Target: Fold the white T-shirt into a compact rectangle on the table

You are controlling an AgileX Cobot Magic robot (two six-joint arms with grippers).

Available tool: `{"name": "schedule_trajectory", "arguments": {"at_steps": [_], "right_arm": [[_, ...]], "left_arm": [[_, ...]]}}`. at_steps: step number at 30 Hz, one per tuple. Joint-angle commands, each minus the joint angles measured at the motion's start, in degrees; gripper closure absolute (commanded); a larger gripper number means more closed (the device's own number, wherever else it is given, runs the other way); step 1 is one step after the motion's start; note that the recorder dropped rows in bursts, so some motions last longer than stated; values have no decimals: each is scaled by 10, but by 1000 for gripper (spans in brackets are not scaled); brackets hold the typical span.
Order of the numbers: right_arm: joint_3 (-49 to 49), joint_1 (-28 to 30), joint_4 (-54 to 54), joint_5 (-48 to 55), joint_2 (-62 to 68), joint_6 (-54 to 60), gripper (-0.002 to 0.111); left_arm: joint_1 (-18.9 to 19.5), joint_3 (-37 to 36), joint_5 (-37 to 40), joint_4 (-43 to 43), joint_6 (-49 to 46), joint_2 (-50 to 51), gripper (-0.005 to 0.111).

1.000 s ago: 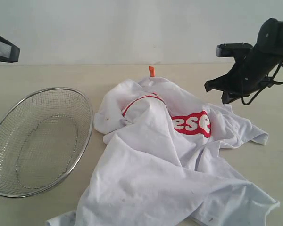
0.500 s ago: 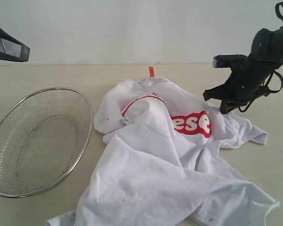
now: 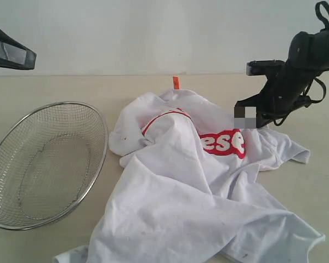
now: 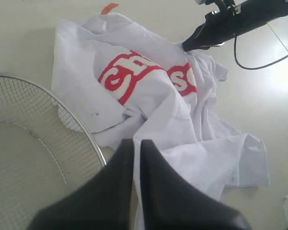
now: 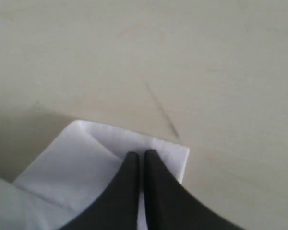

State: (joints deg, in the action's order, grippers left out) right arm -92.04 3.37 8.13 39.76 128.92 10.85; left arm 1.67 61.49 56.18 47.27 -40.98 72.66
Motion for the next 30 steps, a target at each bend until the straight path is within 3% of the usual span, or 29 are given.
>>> {"name": "schedule_trajectory", "arguments": {"at_steps": [1,14,22,30], "right_arm": [[-43,24,-27,25,38,-4,108],[-192,35,-44,97,125,6,108],[-246,38,-49,103,138,-1,108],[-258,76,-47,125,138,-5,108]], "left_arm": [[-4,-2,-5,9,-4,0,102],[-4,-2,-22,9,-6,0,102],[-4,-2,-24,9,-6,0,102],[-4,-2,-24,9,-6,0,102]]}}
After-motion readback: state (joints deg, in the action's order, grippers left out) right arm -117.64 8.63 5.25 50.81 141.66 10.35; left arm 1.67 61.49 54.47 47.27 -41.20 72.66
